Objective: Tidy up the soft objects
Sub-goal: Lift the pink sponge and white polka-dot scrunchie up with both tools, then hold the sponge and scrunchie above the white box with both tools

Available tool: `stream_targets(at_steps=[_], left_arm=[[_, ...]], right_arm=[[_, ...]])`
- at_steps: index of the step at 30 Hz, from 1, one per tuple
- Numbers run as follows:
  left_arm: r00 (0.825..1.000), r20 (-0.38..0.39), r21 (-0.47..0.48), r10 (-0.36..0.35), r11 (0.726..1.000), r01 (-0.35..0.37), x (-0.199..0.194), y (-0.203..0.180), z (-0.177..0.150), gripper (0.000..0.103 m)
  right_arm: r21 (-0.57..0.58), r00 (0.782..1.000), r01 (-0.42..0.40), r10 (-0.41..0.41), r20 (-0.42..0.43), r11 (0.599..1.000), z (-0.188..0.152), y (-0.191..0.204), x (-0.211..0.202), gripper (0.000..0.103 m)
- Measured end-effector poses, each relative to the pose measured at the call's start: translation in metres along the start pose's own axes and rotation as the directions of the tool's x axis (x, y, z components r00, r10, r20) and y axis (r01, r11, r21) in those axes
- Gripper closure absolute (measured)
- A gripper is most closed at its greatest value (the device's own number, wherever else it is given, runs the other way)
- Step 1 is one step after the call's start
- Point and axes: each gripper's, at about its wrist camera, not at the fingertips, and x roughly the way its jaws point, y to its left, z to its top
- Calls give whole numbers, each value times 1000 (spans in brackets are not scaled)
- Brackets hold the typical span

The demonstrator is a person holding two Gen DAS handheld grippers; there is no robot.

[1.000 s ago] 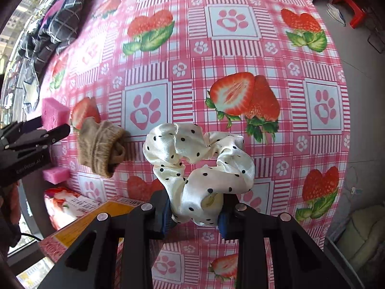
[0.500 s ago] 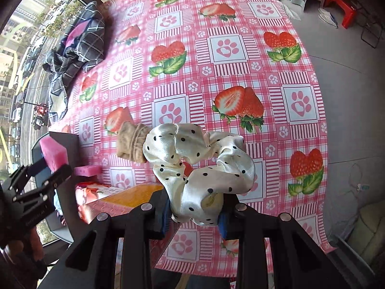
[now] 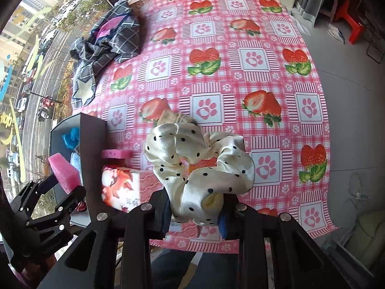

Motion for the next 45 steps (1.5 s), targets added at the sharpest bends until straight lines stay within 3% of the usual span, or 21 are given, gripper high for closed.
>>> stream_targets(at_steps=[18,45], left_arm=[[997,76,-158,20,987,-7,-31,69,-38,29],[990,134,-347,50,938,0,-48,137,-81,30]], right_arm=[[-184,1000,1,-2,-6,983,-19,100,-2,72],[-396,998,38,-51,-24,917,-39,196,6,72]])
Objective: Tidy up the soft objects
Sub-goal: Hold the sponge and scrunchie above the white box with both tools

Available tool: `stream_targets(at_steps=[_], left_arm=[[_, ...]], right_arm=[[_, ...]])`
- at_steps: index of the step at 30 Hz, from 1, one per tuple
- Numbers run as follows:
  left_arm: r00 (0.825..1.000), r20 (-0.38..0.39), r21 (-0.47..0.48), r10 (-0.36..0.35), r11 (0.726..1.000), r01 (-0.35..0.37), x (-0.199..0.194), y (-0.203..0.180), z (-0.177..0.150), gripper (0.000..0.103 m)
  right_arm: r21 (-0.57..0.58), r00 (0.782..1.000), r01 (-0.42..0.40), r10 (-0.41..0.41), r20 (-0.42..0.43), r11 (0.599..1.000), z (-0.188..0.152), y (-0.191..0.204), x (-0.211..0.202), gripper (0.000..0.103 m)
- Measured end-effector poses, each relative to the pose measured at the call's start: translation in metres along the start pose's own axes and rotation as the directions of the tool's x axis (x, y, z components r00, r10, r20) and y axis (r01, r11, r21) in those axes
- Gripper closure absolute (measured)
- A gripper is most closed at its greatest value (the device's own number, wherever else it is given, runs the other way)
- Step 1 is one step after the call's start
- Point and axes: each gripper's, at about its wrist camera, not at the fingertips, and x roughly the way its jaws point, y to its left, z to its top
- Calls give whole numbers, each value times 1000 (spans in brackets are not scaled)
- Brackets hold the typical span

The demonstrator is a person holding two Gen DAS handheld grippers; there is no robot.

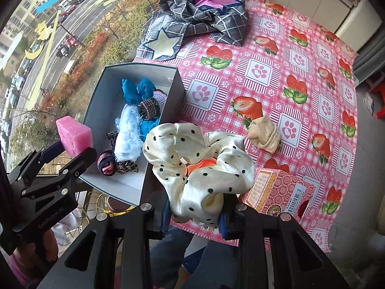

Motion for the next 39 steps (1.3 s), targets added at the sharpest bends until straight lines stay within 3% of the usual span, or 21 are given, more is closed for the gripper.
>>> stream_targets(at_steps=[39], left_arm=[[1000,21,-83,7,997,-5,-10,38,-17,30]], right_arm=[[-94,1000,23,-25,-11,995,-7,47,3,72]])
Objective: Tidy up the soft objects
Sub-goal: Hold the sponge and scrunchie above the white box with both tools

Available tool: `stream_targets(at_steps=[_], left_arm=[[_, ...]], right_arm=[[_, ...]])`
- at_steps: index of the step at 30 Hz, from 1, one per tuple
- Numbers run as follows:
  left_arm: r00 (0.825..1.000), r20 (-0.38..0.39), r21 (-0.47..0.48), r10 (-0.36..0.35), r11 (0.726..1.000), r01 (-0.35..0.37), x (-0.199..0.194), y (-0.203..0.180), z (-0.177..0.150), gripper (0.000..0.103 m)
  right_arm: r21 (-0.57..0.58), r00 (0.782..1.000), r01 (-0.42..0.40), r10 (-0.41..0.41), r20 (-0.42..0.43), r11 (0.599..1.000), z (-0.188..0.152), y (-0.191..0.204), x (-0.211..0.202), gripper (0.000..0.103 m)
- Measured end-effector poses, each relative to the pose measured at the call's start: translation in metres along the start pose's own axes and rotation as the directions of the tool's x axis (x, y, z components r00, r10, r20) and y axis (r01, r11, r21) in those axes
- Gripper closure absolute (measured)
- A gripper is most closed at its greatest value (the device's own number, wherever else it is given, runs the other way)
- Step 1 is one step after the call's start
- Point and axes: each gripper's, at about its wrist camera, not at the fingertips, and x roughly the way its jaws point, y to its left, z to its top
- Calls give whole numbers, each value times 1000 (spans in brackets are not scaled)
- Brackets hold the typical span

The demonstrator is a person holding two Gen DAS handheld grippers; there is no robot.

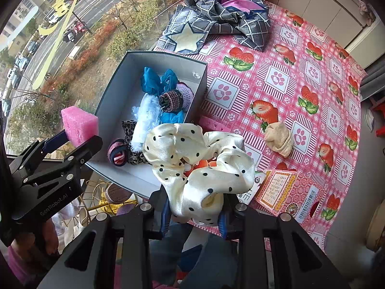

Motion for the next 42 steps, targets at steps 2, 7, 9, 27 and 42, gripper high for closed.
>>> stream_targets(at_steps=[2,7,9,27,42], left_arm=[[1000,0,0,-1,1000,1,0,0,0,30],[1000,0,2,-1,1000,1,0,0,-1,30],[1000,0,3,-1,1000,1,0,1,-1,30],[1000,-6,-2,-1,1000,1,1,5,-2,30],[1000,-29,-21,9,1000,-9,10,12,2,30]], right_arm=[[0,1000,0,0,1,1000,0,0,0,72],[3,1000,0,0,0,1000,0,0,0,72],[4,1000,0,0,1,1000,0,1,0,72],[-2,1000,-1,1,-5,1000,0,3,2,71],[-6,1000,-8,8,-25,1000,7,7,9,71]])
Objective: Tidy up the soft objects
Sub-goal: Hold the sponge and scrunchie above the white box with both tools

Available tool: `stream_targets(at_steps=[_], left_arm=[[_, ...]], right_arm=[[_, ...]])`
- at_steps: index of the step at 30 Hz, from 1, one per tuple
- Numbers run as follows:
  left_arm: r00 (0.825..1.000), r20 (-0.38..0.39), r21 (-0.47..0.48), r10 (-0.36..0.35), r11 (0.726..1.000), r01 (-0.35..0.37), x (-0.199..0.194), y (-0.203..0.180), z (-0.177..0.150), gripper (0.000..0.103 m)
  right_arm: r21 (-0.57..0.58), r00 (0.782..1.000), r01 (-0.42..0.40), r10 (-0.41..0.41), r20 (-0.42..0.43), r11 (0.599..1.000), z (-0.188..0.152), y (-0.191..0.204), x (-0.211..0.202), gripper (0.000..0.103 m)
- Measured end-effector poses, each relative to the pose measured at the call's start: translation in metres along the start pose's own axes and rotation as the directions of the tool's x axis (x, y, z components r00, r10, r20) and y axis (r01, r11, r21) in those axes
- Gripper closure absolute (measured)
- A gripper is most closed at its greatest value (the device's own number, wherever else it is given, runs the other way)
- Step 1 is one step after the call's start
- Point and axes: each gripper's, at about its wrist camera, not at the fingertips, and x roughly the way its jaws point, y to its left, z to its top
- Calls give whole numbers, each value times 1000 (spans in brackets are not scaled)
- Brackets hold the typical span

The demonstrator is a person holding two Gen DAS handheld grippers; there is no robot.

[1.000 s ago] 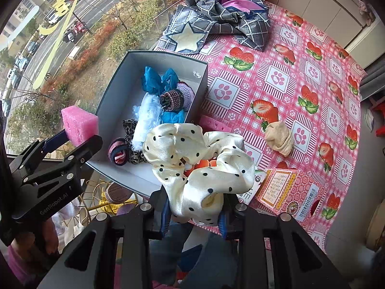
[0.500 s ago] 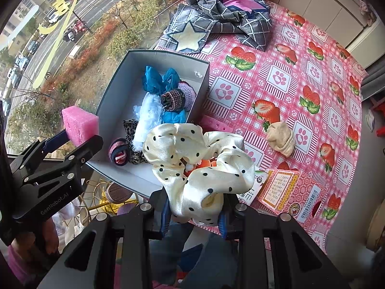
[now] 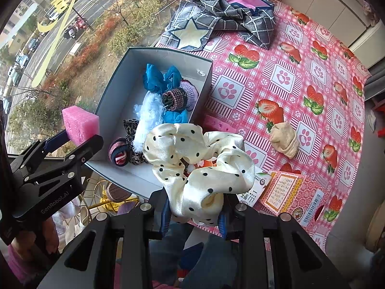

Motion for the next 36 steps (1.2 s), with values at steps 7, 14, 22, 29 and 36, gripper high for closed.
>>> stream_targets(at_steps=[7,14,22,29,36], left_arm=[[1000,-20,-23,23,999,-24,7,10,2,30],[997,-53,-28,49,998,-51,18,14,5,30],[995,-76,-17,60,998,-61,26,12,8,30],[994,-89,-15,62,998,-64,32,11,13,30],[993,-96,-11,65,998,-66,34,11,15,30]], right_arm=[[-12,1000,-7,7,-11,1000,6,2,7,72],[-21,999,-25,25,-25,999,15,6,16,71],[-29,999,-41,40,-33,999,24,10,23,71],[-26,998,-47,46,-41,999,30,9,26,71],[-33,997,-58,56,-49,998,34,13,29,71]])
